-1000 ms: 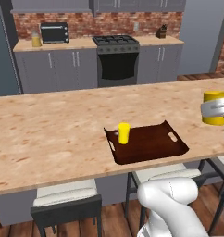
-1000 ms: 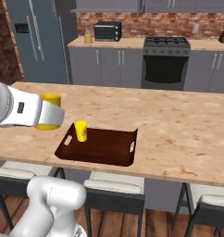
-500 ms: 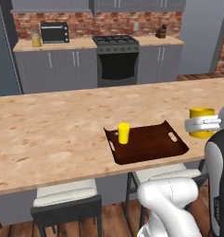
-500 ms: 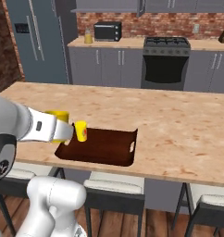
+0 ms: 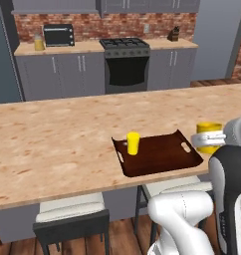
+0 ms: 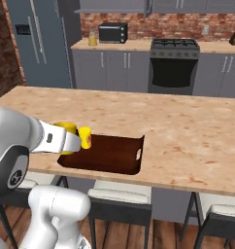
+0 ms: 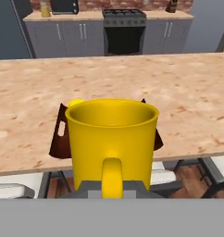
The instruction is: There is a tray on the dining counter. Grab the cup, mug, and pitcher and place them on the tray. The pitcher may be placed next to the tray if it cannot fit the tray.
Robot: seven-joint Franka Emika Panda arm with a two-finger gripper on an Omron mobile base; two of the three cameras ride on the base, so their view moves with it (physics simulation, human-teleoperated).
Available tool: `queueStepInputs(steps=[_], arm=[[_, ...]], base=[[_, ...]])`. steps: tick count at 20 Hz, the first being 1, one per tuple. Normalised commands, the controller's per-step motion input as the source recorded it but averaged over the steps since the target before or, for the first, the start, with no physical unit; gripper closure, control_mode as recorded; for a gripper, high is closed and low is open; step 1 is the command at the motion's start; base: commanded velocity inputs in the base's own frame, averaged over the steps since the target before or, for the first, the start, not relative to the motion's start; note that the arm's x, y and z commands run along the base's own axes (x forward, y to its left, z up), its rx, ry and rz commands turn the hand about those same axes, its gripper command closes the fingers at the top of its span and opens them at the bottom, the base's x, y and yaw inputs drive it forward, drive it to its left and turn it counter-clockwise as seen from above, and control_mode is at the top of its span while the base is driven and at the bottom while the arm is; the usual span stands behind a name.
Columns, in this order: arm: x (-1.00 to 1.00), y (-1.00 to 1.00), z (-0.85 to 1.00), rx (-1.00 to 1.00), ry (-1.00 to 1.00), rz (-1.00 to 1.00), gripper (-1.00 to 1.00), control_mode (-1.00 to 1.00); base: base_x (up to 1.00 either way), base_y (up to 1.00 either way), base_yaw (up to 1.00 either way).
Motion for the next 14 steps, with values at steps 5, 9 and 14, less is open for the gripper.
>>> queueStepInputs(steps=[5,9,14], arm=[[0.12,0.06,-0.32,0.00,0.00,0.00,1.00,-1.00],[0.34,0.00,-0.36,0.00,0.00,0.06,1.00,-1.00],[0.47,-0.07,-0.39,0.02,0.00,0.28,1.00,-1.00]], base=[[0.00,0.00,0.00],[0.00,0.00,0.00],[0.00,0.00,0.00]])
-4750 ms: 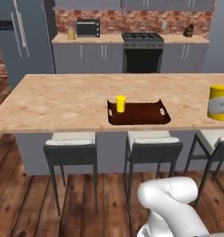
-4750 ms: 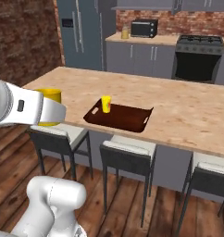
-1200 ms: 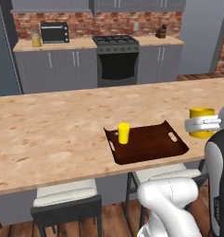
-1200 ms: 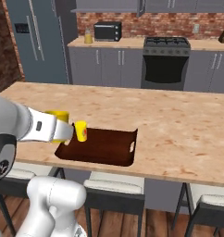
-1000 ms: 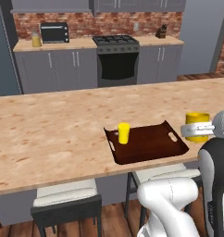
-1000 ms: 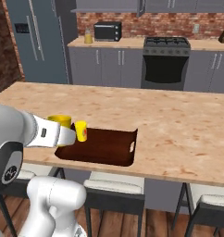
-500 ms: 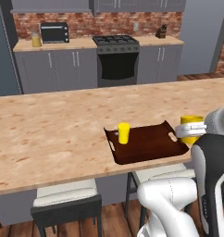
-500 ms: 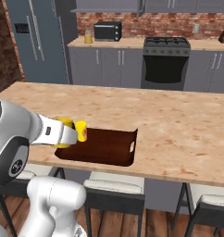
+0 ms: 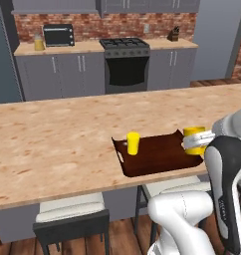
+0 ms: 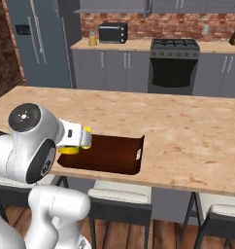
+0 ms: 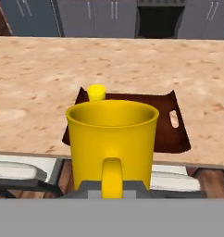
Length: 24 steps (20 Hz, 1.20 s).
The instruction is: There is a tray on the dining counter. Grab the cup, mug, and pitcher and place them on the tray. The pitcher may be placed next to the tray if it cannot fit the tray.
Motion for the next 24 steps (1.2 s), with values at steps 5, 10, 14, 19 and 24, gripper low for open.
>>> queueStepInputs(steps=[5,10,14,19,24], arm=[[0.29,-0.10,-0.39,0.00,0.00,0.36,1.00,-1.00],[0.27,-0.08,-0.42,0.00,0.00,0.35,1.00,-1.00],[0.29,-0.05,-0.48,0.00,0.00,0.34,1.00,-1.00],[0.37,0.00,-0.46,0.00,0.00,0.29,1.00,-1.00],[0.54,-0.05,-0.26,0.06,0.00,0.25,1.00,-1.00]], base=[[0.00,0.00,0.00],[0.00,0.00,0.00],[0.00,0.00,0.00],[0.00,0.00,0.00],[0.00,0.00,0.00]])
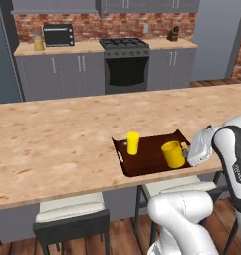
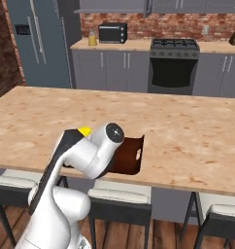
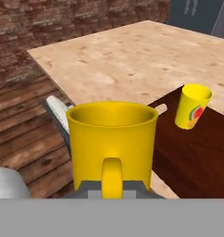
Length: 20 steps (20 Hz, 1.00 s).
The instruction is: There is a tray on the dining counter. Grab the cup, mug, and pitcher and place them on the tray. The pitcher may be placed next to the tray if it cannot fit the tray.
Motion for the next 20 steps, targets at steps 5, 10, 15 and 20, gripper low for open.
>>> queueStepInputs(steps=[5,10,15,20], arm=[[0.57,-0.04,-0.11,0.17,0.00,0.20,1.00,-1.00],[0.46,0.00,-0.08,0.13,0.01,0.14,1.00,-1.00],[0.44,0.03,-0.21,0.06,0.02,0.08,1.00,-1.00],[0.34,0.19,-0.38,0.04,0.00,0.03,1.00,-1.00]], base=[[0.00,0.00,0.00],[0.00,0.00,0.00],[0.00,0.00,0.00],[0.00,0.00,0.00]])
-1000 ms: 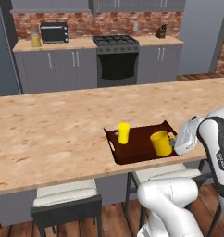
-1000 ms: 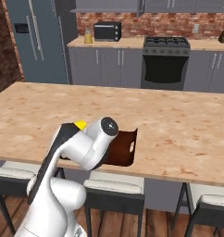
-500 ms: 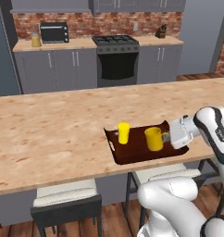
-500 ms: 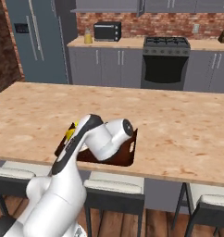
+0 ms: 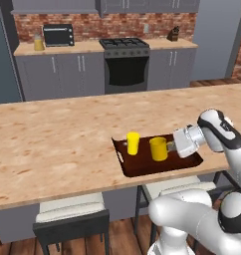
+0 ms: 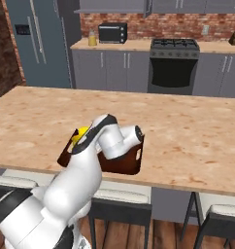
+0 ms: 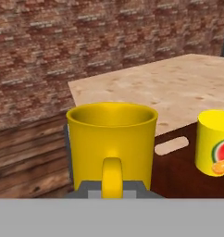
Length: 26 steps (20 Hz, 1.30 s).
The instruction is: There is a tray on the dining counter. Grab the cup, mug, and pitcher and place them on the tray. The pitcher may be placed next to the tray if it cannot fit the tray.
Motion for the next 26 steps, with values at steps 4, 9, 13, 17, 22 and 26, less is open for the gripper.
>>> queueStepInputs(steps=[4,9,13,17,22,26], arm=[[0.29,0.20,-0.37,0.05,0.00,0.00,1.00,-1.00],[0.33,0.09,-0.37,0.07,0.00,0.00,1.00,-1.00],[0.23,0.05,-0.41,0.03,0.00,0.00,1.00,-1.00],[0.17,0.07,-0.25,0.00,0.00,0.00,1.00,-1.00],[0.23,0.16,-0.20,0.00,0.00,0.00,1.00,-1.00],[0.23,0.20,-0.23,0.00,0.00,0.00,1.00,-1.00]], base=[[0.00,0.00,0.00],[0.00,0.00,0.00],[0.00,0.00,0.00],[0.00,0.00,0.00],[0.00,0.00,0.00],[0.00,0.00,0.00]])
